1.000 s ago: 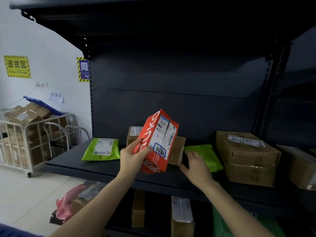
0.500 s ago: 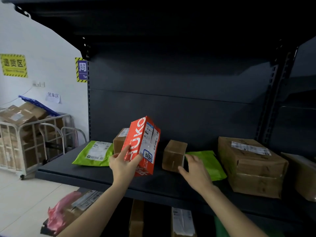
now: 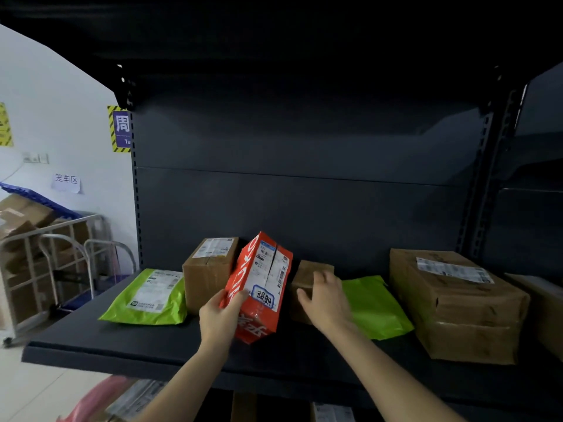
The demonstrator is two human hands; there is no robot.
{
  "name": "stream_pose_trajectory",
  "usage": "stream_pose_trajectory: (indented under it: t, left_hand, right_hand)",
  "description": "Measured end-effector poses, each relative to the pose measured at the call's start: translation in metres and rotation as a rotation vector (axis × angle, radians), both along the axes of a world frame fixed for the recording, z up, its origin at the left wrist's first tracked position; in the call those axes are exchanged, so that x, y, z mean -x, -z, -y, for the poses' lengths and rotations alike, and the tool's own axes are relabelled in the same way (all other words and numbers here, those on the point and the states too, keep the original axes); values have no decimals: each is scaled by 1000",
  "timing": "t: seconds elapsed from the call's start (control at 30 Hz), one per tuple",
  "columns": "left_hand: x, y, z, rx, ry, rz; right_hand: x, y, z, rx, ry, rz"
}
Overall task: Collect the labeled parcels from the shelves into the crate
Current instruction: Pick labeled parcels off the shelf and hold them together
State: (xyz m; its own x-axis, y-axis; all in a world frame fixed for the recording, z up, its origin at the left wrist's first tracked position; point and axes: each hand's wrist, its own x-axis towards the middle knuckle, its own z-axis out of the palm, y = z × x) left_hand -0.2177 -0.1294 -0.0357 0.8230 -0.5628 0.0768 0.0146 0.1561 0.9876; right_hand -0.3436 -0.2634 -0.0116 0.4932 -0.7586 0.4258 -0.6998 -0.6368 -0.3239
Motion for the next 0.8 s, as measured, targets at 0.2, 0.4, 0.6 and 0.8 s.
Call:
stream_pose_trajectory:
  t: [0.2,0.4,0.6,0.8]
  left_hand:
    - [-14,2,0,32,48,-59]
    - [-17,1,1,51,85,-105]
    - [-13,0,-1,36,102,-97]
    - [-1,-3,-9,18,137,-26]
  right_hand:
    - [-32,-2,9,-81,196,-165]
    - [-22,5,12,-131,223,-181]
    - [11,3,-2,-76,171,-123]
    - [37,12,-30,219,93,-172]
